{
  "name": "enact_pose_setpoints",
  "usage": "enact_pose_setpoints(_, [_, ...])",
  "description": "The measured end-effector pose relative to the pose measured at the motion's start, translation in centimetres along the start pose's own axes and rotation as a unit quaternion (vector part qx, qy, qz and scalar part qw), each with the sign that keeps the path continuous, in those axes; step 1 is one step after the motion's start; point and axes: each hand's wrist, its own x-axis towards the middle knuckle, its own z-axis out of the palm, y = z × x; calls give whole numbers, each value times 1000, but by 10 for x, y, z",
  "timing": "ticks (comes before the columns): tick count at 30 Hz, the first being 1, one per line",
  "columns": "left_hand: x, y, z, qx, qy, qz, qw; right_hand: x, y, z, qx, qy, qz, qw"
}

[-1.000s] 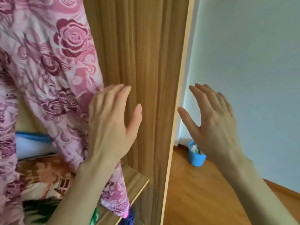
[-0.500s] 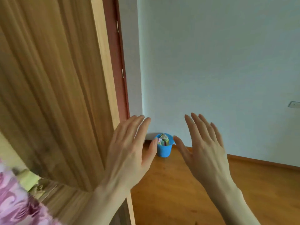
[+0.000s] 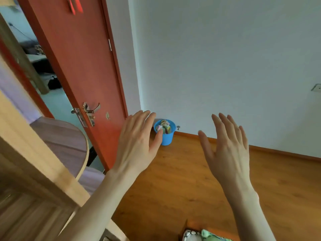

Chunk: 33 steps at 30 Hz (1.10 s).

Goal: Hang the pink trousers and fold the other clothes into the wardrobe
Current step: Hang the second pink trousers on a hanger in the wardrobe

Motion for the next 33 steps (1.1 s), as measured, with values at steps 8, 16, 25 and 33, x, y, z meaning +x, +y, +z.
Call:
enact_pose_setpoints(8, [76,40,82,-57,-10,54,997,34,70,17,-49,3,52,997])
enact_pose_setpoints(16, [164,78,182,-141,-20,124,982,86,133,48,-110,16,119,987])
enact_pose_setpoints(25, [284,98,301,-219,-74,230,945,166,192,96,-201,41,242,948])
enact_pose_setpoints(33, [349,135,380,-271,-115,327,898,195,245,125,-249,64,349,901])
